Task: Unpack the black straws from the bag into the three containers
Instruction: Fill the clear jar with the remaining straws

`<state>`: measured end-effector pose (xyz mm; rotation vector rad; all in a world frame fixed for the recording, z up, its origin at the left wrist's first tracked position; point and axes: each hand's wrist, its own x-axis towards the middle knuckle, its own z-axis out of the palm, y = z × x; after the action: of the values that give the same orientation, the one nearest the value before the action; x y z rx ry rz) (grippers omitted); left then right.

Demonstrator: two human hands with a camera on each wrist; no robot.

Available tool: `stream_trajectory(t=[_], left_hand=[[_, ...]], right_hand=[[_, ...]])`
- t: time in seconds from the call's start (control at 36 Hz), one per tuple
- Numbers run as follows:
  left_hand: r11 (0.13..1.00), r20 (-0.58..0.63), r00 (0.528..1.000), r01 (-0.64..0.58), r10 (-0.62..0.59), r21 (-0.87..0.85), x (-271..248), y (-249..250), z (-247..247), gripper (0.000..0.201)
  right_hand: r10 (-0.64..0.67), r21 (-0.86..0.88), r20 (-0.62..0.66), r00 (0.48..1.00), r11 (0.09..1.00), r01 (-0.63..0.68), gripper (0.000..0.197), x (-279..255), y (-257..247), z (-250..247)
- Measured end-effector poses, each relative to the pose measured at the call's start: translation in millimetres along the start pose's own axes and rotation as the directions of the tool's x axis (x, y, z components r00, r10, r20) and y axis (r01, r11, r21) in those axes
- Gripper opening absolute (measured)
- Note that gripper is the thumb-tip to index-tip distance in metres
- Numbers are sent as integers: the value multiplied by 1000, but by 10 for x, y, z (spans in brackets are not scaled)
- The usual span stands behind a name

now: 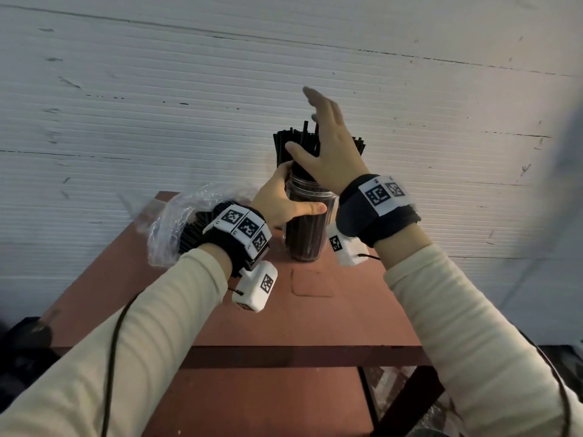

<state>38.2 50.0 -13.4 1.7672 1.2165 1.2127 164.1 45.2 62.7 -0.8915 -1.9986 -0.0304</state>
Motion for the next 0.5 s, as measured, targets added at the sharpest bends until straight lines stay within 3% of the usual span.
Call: stream_trajectory(t=[0.08,0.17,0.33,0.5], left_hand=[[1000,-1,1000,6,-6,9,0,6,6,92],[1000,-6,1000,-3,3,10,-23,24,18,89],[1000,8,1000,-15,15,-12,-66,58,49,87],[999,54,998,18,-17,-26,-86,110,70,86]], right_hand=[[-42,-107,90,995,993,51,51,-21,47,63],[15,-177,152,988,984,13,35,-64,103,109],[-5,-200,137,991,979,33,43,-105,61,68],[46,-298,224,973,954,23,42,-104,23,32]])
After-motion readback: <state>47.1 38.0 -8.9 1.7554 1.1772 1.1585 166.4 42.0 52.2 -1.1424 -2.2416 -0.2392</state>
